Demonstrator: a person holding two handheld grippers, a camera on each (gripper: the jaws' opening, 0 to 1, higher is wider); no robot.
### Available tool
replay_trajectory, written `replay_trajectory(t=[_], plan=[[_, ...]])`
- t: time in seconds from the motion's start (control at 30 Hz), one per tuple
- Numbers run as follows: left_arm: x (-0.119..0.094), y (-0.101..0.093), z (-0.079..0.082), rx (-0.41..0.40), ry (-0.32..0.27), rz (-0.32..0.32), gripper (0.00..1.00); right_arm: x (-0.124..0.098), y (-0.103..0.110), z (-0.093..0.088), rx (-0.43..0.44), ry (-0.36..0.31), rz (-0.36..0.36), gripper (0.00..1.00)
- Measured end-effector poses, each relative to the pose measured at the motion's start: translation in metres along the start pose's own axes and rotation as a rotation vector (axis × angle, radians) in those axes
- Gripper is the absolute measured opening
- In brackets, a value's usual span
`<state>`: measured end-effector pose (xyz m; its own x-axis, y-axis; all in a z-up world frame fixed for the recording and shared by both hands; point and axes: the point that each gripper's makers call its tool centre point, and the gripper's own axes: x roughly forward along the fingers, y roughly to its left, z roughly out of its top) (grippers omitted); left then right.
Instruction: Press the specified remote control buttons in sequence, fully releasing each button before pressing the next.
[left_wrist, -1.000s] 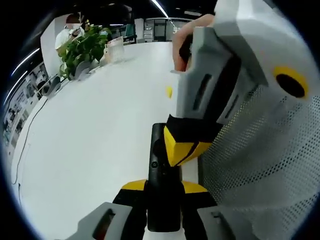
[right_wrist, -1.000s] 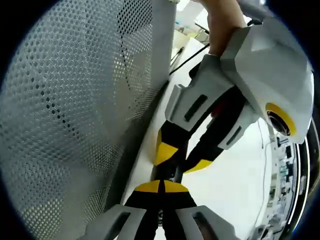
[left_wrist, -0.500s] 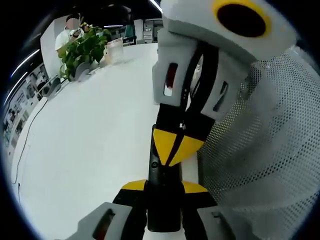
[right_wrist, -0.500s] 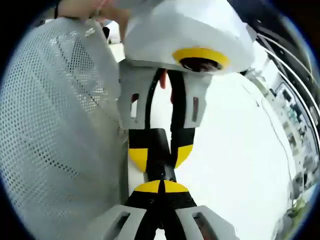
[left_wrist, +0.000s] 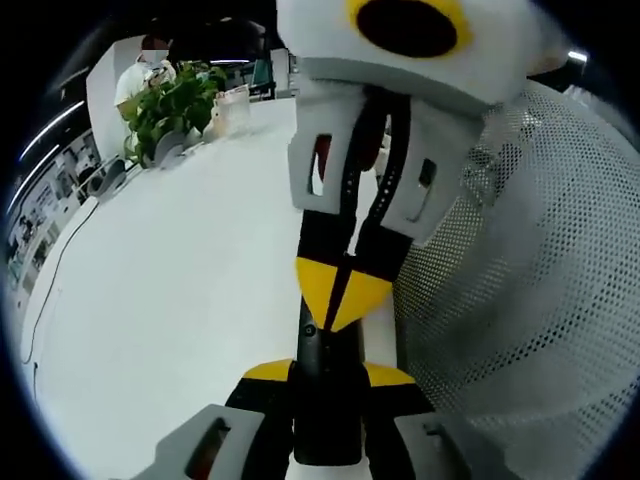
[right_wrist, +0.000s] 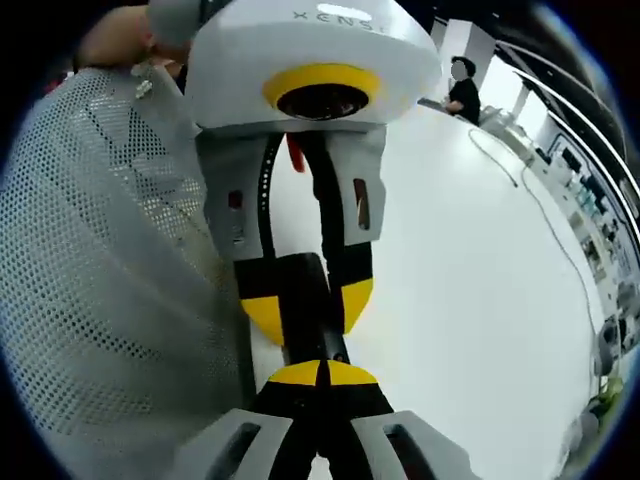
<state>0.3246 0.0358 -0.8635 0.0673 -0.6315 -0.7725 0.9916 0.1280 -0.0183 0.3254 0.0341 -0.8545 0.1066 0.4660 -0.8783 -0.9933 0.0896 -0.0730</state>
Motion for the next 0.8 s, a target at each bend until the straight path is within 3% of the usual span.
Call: replay_trajectory(t=[0.17, 0.3, 0.53, 0.8], plan=[[0.000, -0.001, 0.000, 0.001, 0.000, 0.000, 0.25, -0.001, -0.002, -0.002, 0.059, 0.012, 0.032, 0.00], [0.000, 0.000, 0.000, -0.003, -0.002, 0.002, 0.25, -0.003, 0.000, -0.002, 0.186, -0.045, 0.081, 0.00], [0.000, 0.000, 0.001, -0.001, 0.002, 0.002, 0.25, -0.004, -0.009, -0.007, 0.185, -0.034, 0.068, 0.00], [0.000, 0.000, 0.001, -0.009, -0.006, 0.003, 0.25, 0.001, -0.012, 0.000, 0.202, -0.025, 0.110, 0.00]])
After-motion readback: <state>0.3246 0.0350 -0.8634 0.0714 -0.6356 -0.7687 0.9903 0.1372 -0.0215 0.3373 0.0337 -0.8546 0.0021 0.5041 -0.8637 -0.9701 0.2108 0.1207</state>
